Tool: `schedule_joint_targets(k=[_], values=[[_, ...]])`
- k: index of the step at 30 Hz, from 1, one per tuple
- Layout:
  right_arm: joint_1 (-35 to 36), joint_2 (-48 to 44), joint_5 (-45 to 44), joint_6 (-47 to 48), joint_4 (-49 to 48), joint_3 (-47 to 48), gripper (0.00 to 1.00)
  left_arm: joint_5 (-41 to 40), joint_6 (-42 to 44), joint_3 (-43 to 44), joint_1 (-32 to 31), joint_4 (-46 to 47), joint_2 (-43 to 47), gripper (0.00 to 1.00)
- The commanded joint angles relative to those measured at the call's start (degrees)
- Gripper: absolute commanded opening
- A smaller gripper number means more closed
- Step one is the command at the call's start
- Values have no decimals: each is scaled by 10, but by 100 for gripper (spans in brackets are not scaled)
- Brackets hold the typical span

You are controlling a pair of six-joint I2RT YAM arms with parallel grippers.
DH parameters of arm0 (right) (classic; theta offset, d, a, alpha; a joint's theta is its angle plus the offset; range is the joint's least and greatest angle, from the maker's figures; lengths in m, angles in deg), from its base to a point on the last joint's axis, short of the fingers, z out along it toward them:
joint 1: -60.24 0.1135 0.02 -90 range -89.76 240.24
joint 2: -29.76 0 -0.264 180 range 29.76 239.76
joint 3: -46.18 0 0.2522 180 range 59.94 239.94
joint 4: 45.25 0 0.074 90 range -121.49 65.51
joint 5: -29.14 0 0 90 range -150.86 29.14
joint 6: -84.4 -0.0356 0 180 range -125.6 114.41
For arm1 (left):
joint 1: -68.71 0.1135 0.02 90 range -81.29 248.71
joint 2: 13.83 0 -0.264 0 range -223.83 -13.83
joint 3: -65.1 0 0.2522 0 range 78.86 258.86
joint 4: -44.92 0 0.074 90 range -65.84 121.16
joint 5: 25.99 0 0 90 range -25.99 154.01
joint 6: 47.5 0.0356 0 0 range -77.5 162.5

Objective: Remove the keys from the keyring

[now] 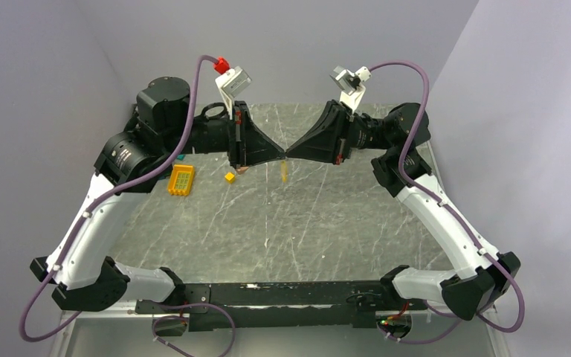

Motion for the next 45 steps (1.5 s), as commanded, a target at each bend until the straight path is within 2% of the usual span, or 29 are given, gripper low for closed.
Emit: schedule_joint_targets(k=[1, 10, 22, 33, 39, 45], values=[[2, -1, -18, -44, -97, -1, 0, -36, -23, -10, -2, 32, 13, 0], [3, 3, -55, -91, -166, -22, 0, -103, -70, -24, -9, 109, 13, 0], [5, 1, -103, -119, -204, -24, 0, -167, -121, -64, -22, 225, 12, 0], [5, 3, -144, -159, -251, -37, 0, -249, -159, -141, -48, 340, 36, 0], [5, 10, -160, -189, -289, -50, 0, -280, -158, -162, -76, 372, 40, 0], [5, 10, -169, -213, -316, -65, 0, -313, -141, -147, -103, 359, 29, 0]])
